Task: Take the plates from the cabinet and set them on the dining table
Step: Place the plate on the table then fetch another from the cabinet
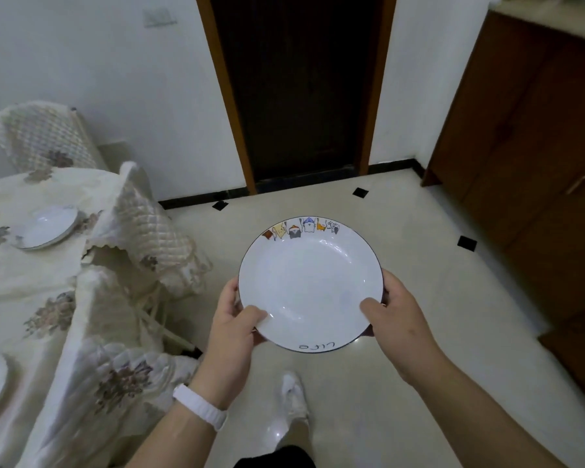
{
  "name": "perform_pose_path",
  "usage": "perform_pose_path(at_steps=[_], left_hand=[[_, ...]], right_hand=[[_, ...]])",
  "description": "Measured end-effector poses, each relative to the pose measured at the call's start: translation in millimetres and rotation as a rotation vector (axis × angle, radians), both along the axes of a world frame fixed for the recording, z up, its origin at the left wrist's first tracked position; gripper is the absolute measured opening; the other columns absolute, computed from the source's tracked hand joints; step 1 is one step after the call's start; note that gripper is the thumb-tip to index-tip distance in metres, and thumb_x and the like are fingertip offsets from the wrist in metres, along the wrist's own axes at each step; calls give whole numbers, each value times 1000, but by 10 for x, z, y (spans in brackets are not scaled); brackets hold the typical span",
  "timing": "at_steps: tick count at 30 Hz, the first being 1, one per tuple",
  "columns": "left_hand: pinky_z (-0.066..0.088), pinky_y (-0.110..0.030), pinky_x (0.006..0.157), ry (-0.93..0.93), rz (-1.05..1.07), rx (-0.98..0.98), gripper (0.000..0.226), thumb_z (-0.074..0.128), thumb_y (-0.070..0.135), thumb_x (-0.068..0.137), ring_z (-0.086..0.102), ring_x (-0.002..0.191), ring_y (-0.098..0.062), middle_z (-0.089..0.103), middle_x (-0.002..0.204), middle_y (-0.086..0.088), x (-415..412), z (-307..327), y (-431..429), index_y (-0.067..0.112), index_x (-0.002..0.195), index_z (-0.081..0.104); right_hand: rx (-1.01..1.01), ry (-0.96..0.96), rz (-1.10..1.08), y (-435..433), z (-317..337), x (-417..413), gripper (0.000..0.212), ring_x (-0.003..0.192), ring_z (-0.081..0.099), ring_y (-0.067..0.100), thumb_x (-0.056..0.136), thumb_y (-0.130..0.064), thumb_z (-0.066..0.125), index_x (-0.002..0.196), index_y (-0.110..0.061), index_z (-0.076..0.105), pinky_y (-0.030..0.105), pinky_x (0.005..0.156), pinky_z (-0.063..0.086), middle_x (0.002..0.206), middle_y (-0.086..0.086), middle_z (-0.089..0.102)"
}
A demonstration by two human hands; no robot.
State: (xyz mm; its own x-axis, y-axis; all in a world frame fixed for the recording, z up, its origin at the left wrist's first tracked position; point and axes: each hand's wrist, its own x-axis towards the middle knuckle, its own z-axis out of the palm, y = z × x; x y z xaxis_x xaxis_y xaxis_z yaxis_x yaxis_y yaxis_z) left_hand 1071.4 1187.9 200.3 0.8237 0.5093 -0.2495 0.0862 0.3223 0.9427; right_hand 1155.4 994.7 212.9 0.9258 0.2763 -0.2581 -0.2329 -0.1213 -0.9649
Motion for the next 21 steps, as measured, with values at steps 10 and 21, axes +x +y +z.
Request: perform_pose_path(at_steps=[10,21], left_hand=[[52,-36,59,-46,-86,-33,53,50,11,68,64,82,-17,69,106,5,1682,-59,1309,33,115,58],[50,-31,53,-71,4,-16,59,48,7,67,64,77,-15,70,104,4,2685,6,2378,31,120,57]], right_hand=[[-120,-54,-45,1254,106,1548,49,90,68,22,85,4,43,108,-36,62,38,70,63,94,-10,72],[-132,-98,76,2376,165,2763,50,90,68,20,84,3,45,107,-37,61,39,72,62,98,-8,71]])
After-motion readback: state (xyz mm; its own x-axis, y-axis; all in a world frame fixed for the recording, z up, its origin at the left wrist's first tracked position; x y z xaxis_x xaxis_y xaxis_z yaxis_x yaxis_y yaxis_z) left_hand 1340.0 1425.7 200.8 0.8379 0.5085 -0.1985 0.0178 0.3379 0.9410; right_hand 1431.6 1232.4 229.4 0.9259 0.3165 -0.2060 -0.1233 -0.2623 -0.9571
